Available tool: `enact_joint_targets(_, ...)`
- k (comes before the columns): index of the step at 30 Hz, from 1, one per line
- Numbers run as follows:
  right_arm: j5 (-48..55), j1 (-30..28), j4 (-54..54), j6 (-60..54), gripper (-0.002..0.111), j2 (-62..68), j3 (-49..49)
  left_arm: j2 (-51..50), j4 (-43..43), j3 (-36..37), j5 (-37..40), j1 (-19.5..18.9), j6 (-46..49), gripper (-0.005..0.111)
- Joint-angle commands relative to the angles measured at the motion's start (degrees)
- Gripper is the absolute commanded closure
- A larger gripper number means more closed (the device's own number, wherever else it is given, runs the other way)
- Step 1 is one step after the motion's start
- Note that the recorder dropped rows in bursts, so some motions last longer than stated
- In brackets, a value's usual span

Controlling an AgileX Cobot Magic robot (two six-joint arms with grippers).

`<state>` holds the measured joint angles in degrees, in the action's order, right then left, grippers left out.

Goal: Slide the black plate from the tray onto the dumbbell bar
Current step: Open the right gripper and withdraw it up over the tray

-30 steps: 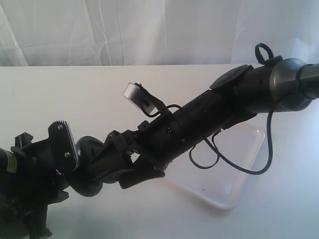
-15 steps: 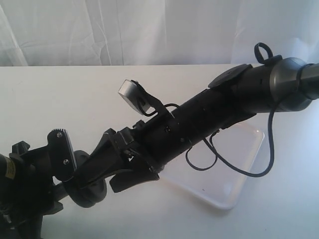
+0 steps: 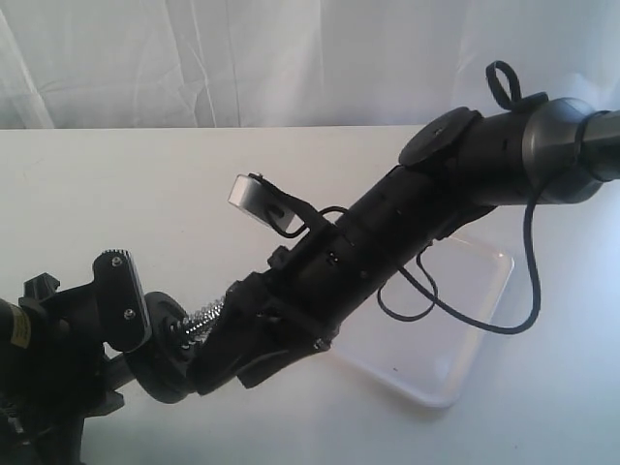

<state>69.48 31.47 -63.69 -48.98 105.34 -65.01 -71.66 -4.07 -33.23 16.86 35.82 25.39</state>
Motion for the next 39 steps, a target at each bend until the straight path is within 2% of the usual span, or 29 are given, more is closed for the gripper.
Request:
enact_joint_targets(1,0.47,-0.14,6.6,4.67,0.072,-0.54,-1.32,2.3,0.12,-2.19,-10.81,0.25,-0.61,0.107)
enact_joint_targets(3,0.47,-0.14,8.36,5.27,0.086,-0.54,-1.75,2.3,0.12,-2.19,-10.81,0.25,-1.69,0.107)
enact_joint_targets(8,0.48,-0.14,9.88,5.74,0.108,-0.54,-1.88,2.3,0.12,-2.19,-10.81,0.25,-1.69,0.107)
enact_joint_targets(15,0.48,-1.31,10.86,6.8,0.108,-0.54,-2.21,2.3,0.12,-2.19,-10.81,0.25,-3.38,0.107)
enact_joint_targets(22,-2.3,-4.89,18.59,14.6,0.108,-2.85,-4.08,2.3,0.12,-2.19,-10.93,0.25,-4.52,0.107)
enact_joint_targets(26,-9.6,-5.84,27.47,22.1,0.108,-6.67,-4.22,2.3,0.12,-2.19,-11.17,0.25,-4.48,0.107)
enact_joint_targets(34,-22.61,-5.84,54.16,42.9,0.108,-18.14,-1.41,2.3,0.12,-2.19,-12.41,0.25,-9.8,0.107)
enact_joint_targets(39,-27.28,-5.84,59.31,46.89,0.108,-23.92,1.79,2.06,0.12,-2.19,-12.53,0.25,-10.65,0.107)
